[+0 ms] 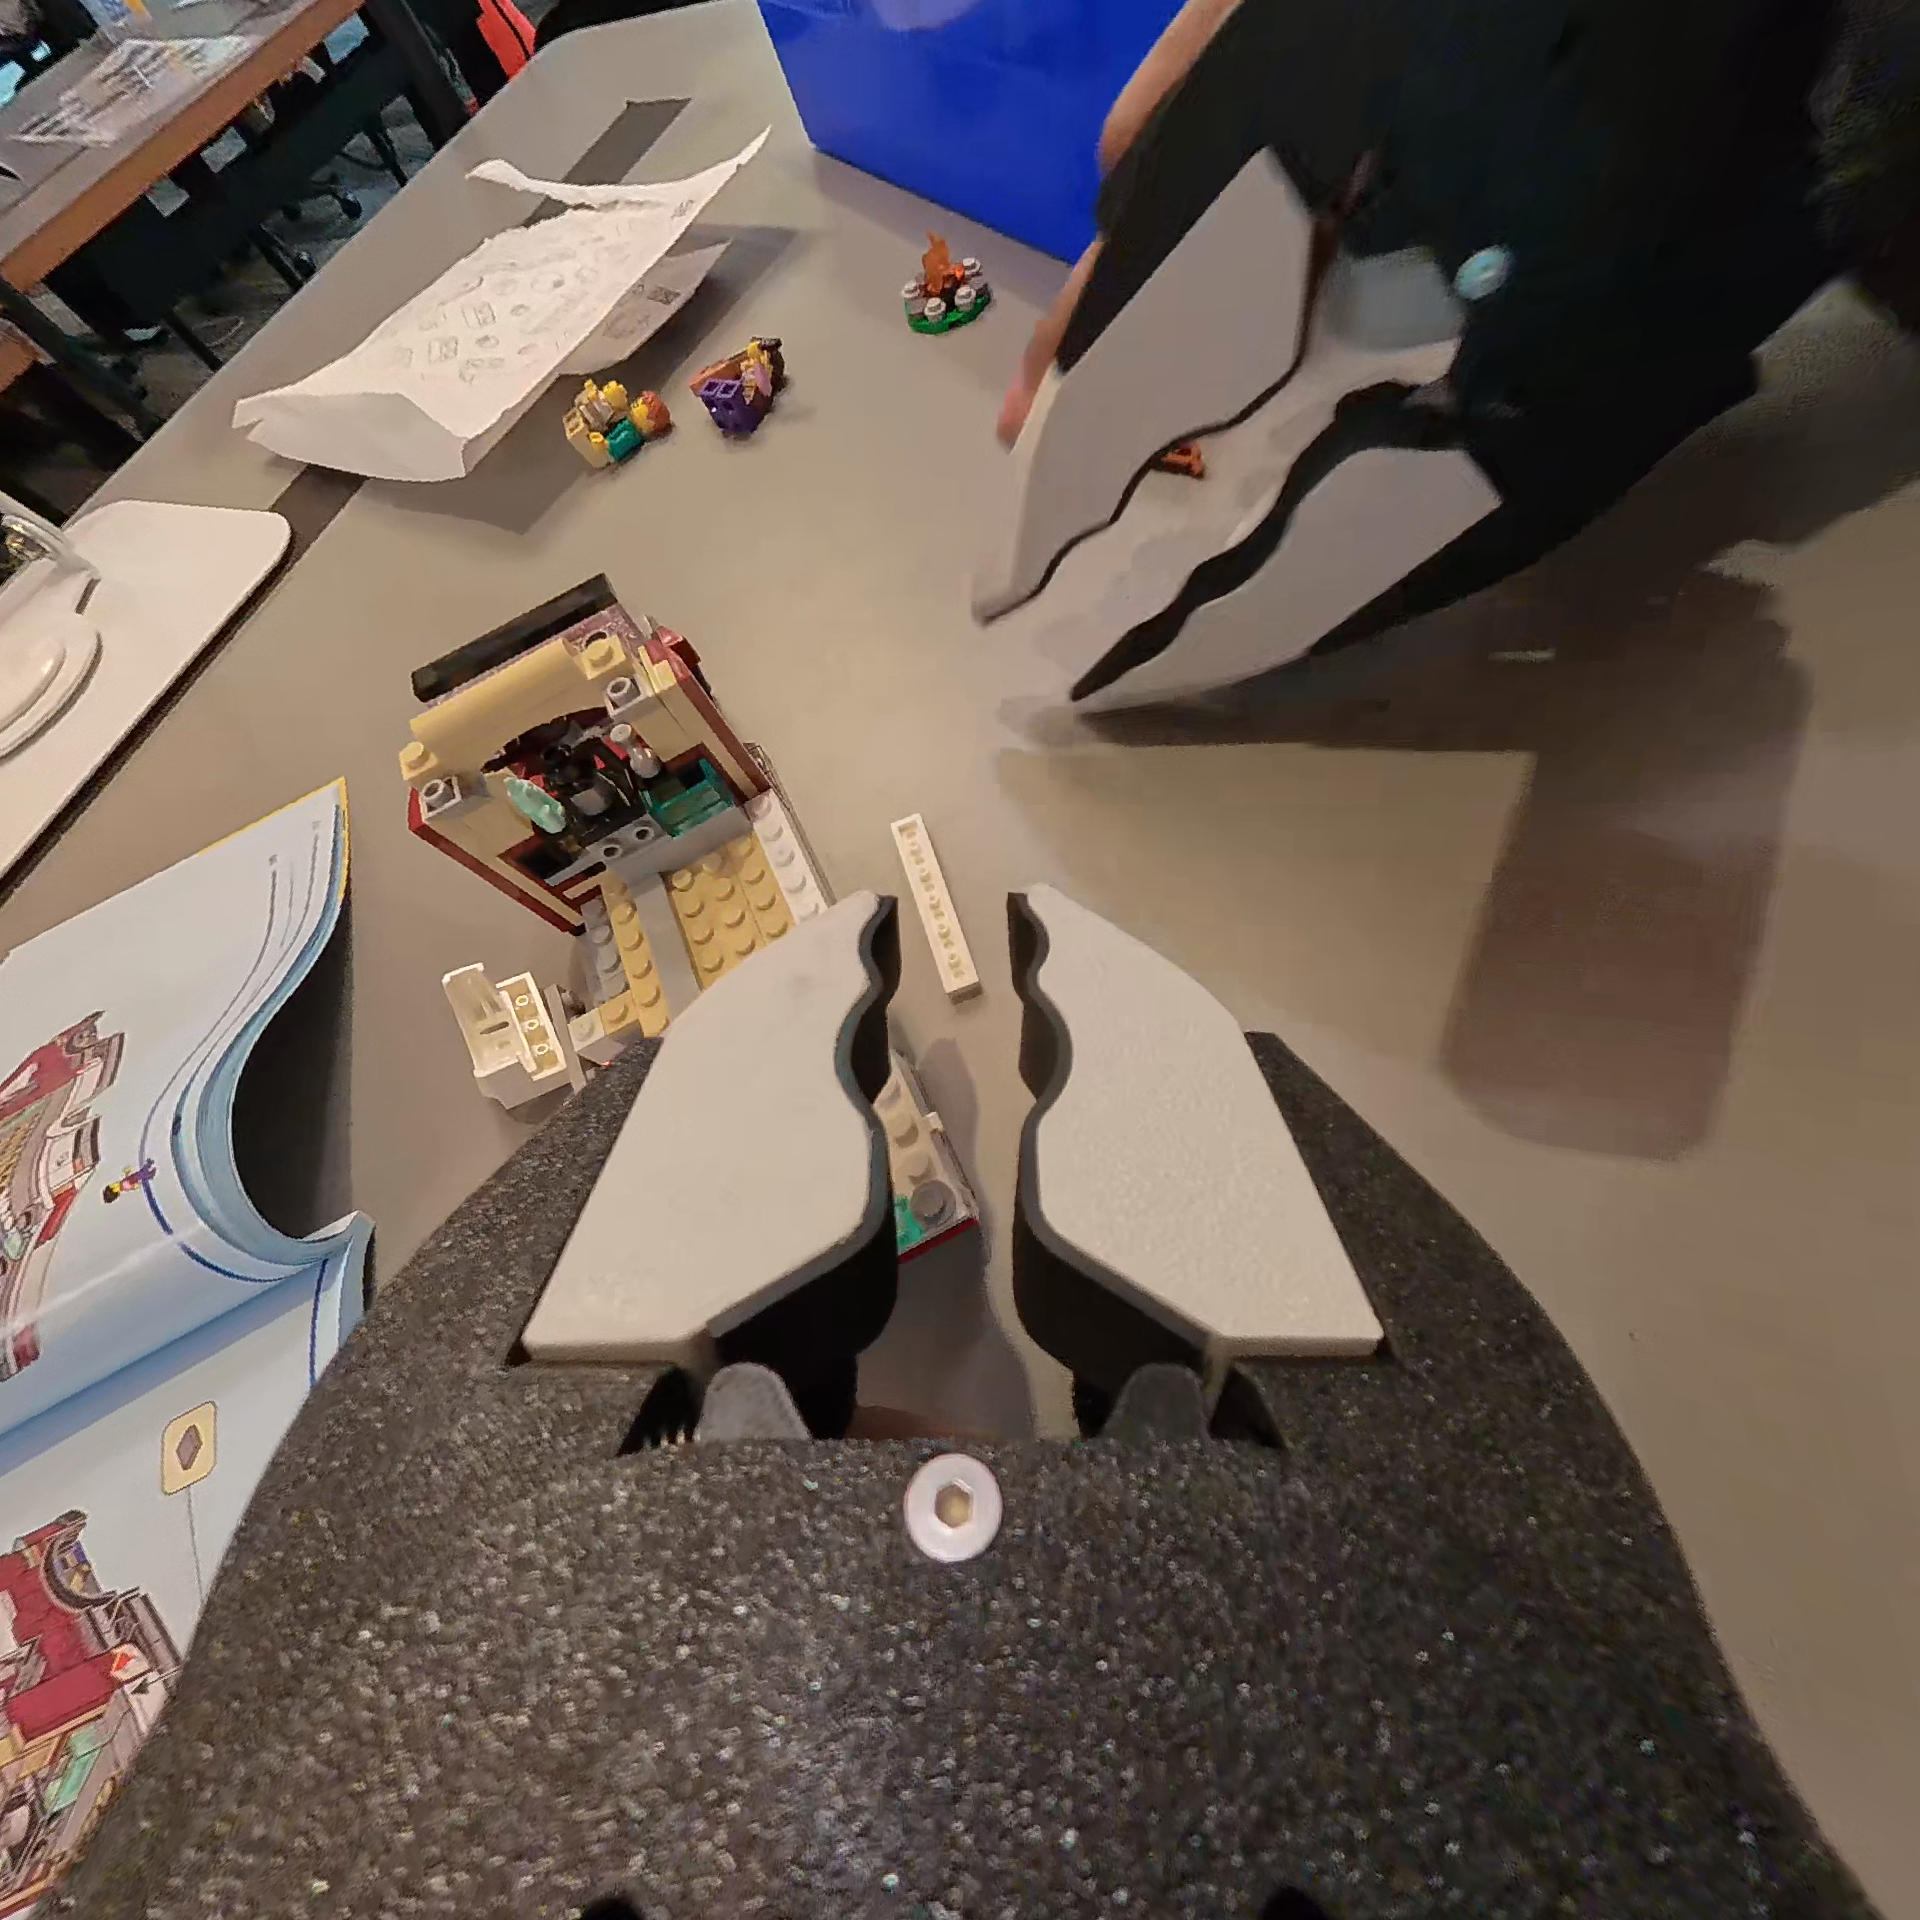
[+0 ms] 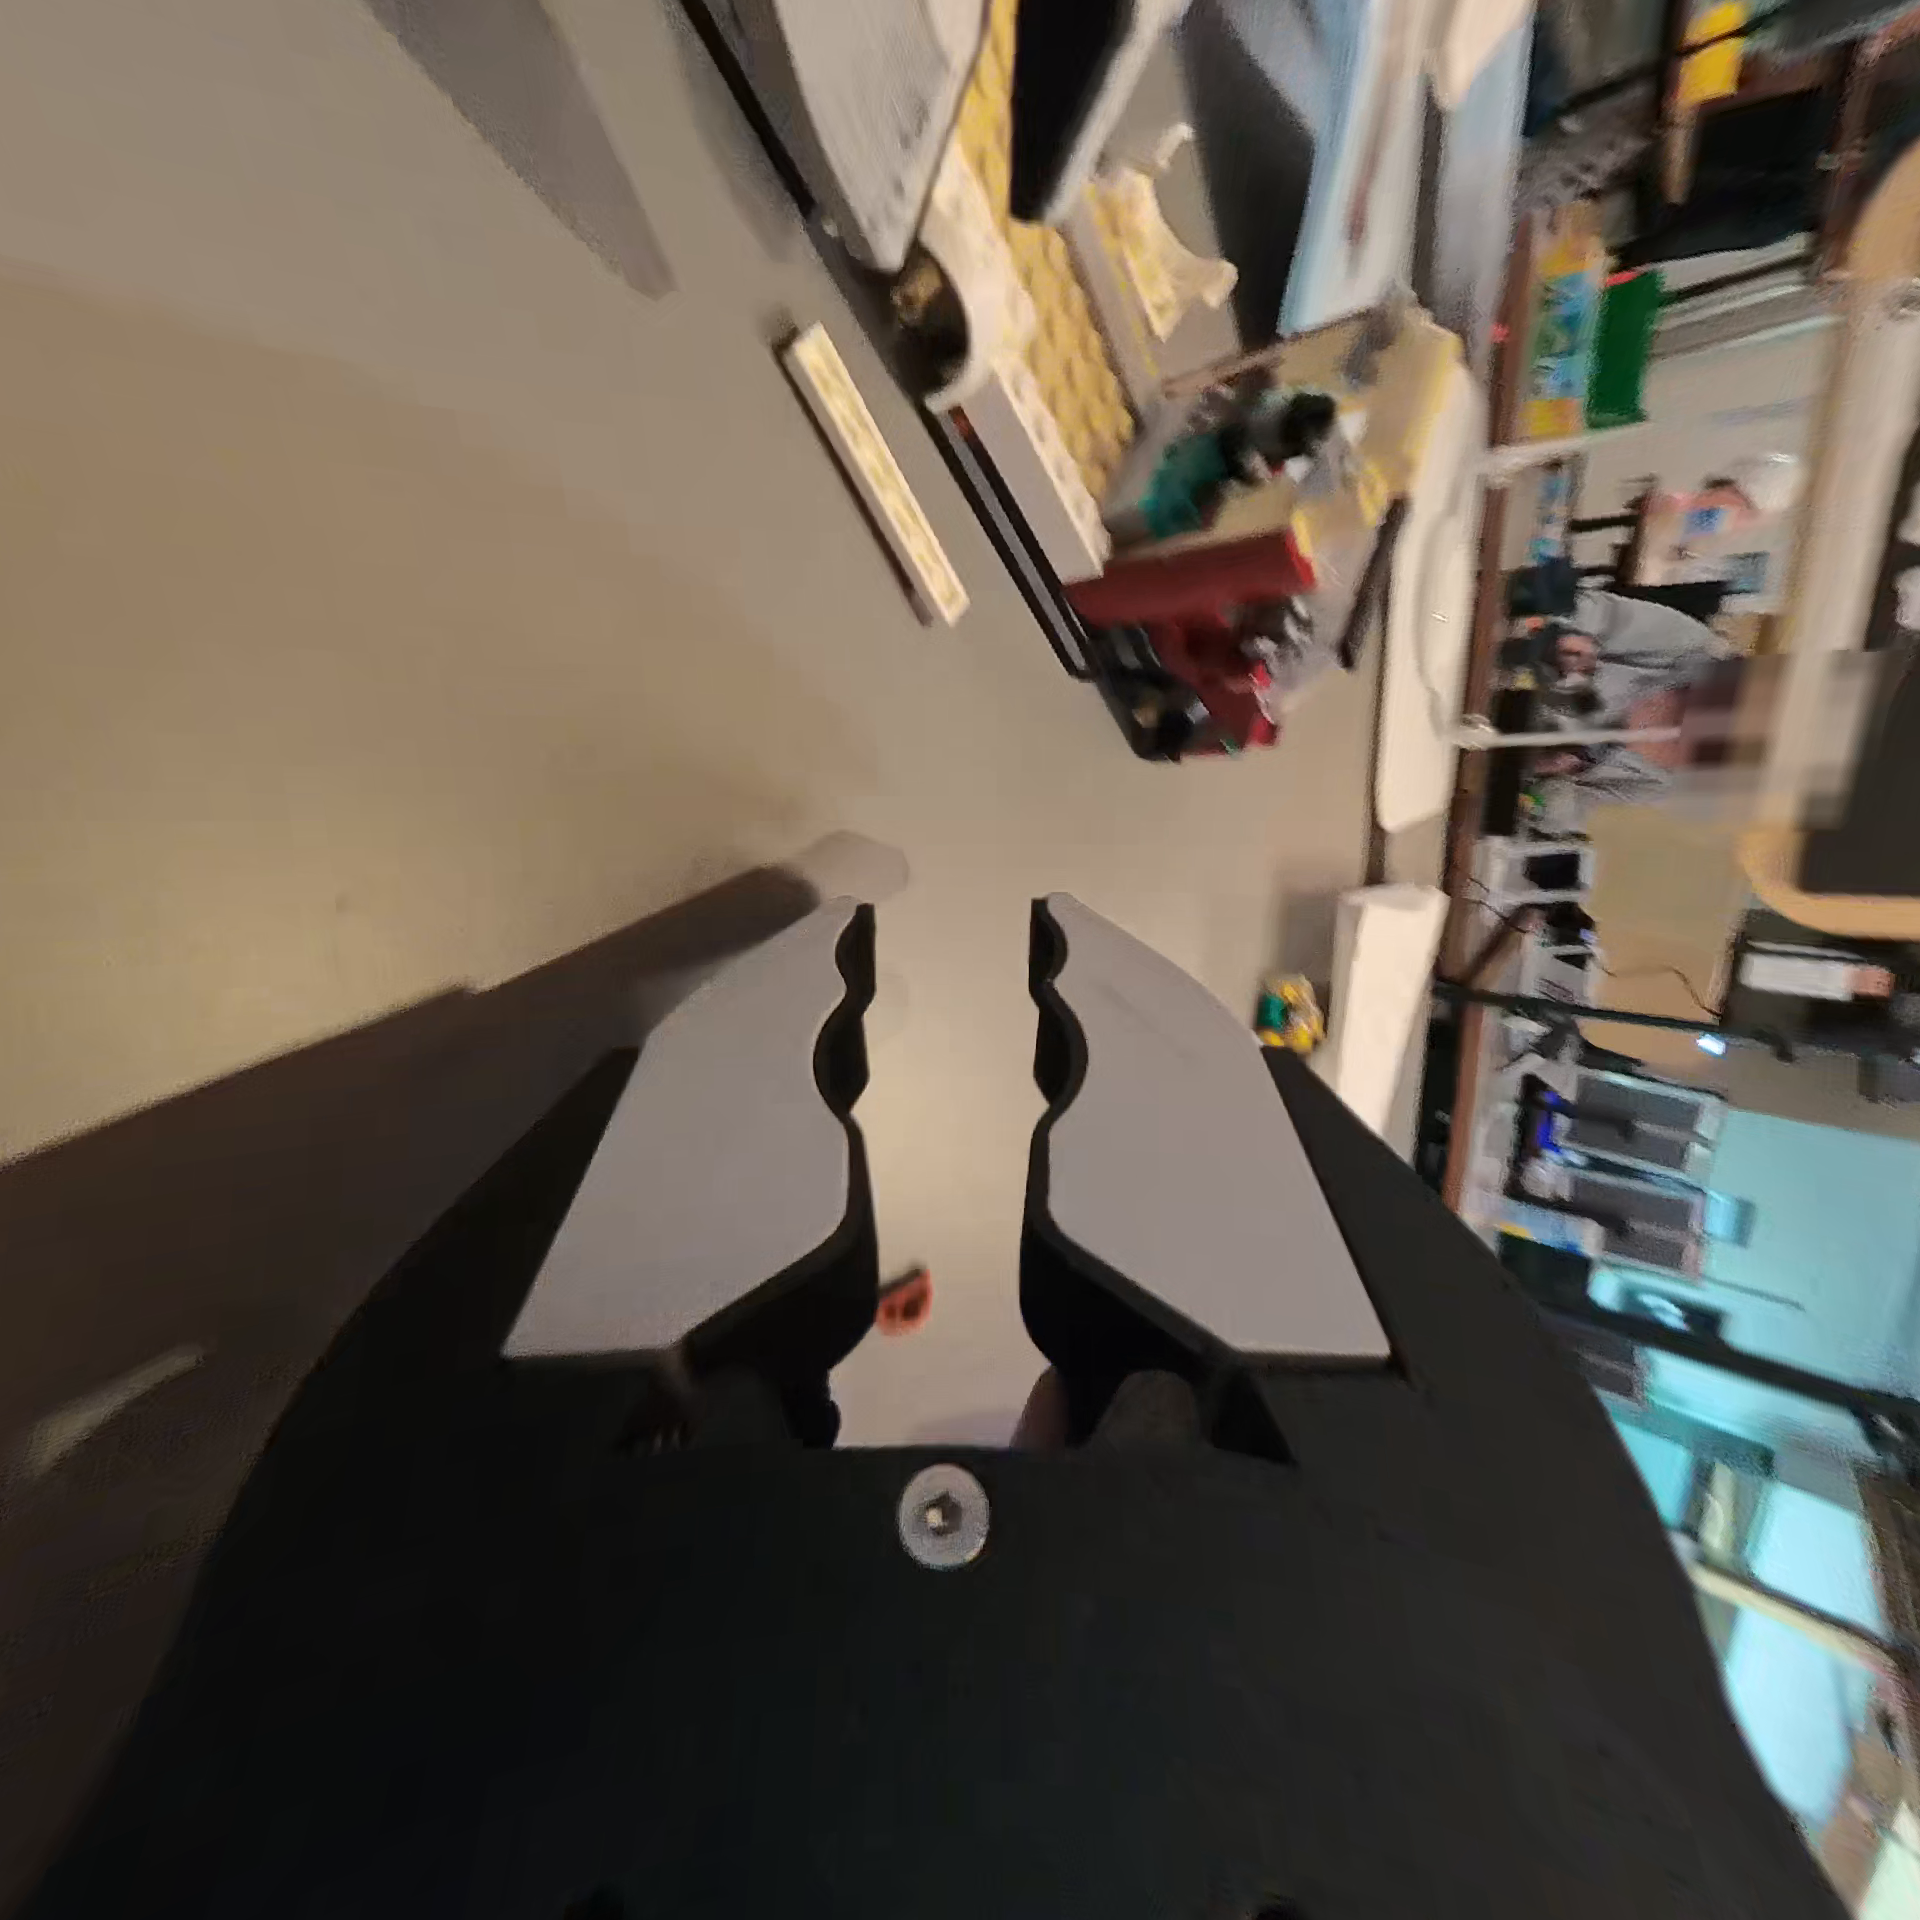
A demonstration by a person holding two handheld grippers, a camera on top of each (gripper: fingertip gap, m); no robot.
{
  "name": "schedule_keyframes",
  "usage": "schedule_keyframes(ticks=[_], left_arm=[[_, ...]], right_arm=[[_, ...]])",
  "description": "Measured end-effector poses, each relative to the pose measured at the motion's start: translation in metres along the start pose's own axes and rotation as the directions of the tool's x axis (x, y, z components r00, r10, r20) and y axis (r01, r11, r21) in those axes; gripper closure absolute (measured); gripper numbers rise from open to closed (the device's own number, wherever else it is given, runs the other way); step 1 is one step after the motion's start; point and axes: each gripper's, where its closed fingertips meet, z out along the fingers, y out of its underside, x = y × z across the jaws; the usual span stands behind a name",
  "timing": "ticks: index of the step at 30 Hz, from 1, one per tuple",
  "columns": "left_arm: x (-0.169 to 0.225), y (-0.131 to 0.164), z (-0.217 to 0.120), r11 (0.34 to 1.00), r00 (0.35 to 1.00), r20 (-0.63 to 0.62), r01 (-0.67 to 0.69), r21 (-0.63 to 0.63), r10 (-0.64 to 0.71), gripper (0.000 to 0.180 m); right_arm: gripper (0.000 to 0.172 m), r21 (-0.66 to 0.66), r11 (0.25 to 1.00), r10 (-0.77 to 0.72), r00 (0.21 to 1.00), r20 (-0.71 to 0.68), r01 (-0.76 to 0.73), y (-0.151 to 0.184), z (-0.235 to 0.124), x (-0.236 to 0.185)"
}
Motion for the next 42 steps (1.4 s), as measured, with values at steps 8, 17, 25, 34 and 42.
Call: schedule_keyframes(ticks=[8,17,25,34,42], left_arm=[[-0.008,0.002,-0.004,1.0,1.0,0.019,0.021,0.001,-0.021,0.161],[-0.009,0.001,-0.006,0.999,0.999,0.001,0.046,0.003,-0.046,0.161],[-0.005,0.0,-0.004,1.0,1.0,0.004,0.006,-0.004,-0.006,0.161],[0.006,0.01,0.007,0.965,0.968,0.063,-0.236,-0.115,0.245,0.17],[0.001,-0.001,0.003,0.999,1.0,0.02,0.024,-0.026,-0.024,0.172]], right_arm=[[0.14,0.07,0.946,0.257,0.865,0.431,-0.316,-0.036,0.035,0.005],[0.159,0.086,0.915,0.276,0.769,0.577,-0.394,-0.049,0.036,-0.006],[0.162,0.238,0.932,0.133,0.871,0.474,-0.272,-0.054,0.02,-0.01],[0.163,0.348,0.908,0.078,0.908,0.411,-0.235,-0.071,-0.007,-0.002],[0.162,0.399,0.872,0.143,0.926,0.35,-0.285,-0.072,-0.01,0.01]])
